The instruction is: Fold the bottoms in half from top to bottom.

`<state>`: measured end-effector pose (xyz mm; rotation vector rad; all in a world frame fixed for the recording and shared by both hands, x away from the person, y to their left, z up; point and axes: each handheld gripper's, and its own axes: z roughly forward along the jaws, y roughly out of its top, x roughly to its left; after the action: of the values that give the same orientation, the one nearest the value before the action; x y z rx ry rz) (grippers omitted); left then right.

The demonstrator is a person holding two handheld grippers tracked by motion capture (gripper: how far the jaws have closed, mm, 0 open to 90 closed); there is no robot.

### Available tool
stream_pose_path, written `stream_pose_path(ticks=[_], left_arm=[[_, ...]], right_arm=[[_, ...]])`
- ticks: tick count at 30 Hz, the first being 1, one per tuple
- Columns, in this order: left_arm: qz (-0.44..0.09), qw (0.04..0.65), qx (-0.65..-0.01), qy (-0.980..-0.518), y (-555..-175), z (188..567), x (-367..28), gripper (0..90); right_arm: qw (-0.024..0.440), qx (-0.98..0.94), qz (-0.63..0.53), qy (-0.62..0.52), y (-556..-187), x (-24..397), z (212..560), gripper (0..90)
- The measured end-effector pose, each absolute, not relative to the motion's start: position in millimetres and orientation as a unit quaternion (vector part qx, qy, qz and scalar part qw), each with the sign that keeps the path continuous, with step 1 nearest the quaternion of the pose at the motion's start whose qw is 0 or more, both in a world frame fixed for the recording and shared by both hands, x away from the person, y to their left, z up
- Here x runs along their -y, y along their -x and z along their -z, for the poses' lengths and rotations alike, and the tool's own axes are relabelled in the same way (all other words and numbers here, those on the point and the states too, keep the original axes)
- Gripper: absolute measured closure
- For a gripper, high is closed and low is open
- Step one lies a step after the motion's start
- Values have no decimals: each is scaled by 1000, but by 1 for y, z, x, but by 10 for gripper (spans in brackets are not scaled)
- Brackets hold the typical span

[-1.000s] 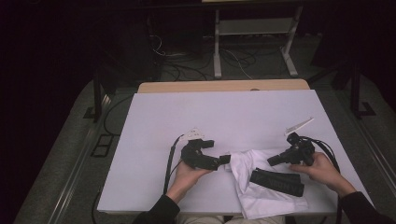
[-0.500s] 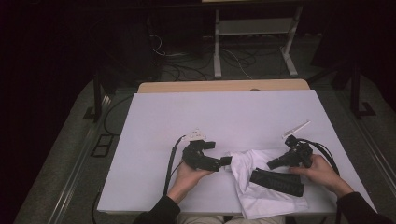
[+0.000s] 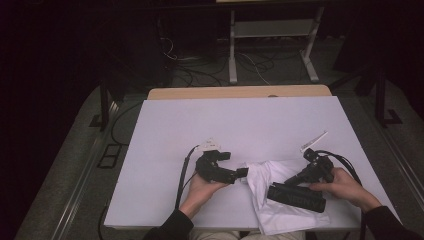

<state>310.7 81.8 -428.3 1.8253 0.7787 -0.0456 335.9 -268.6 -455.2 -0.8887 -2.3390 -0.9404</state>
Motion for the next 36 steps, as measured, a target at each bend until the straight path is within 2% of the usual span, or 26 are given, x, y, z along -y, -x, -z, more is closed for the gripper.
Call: stream_pose_path(ticks=[20,28,36], left_arm=[[30,539,-349,-766,-313,433,-81,23],[32,538,-349,-767,-313,434,-81,23],[37,535,-349,-769,-313,435,-78,20]], right_arm=[[238,855,385,254,-282,269,431,885],[251,861,374,235,-267,263,436,885],[241,873,359,226,-259,261,441,875]])
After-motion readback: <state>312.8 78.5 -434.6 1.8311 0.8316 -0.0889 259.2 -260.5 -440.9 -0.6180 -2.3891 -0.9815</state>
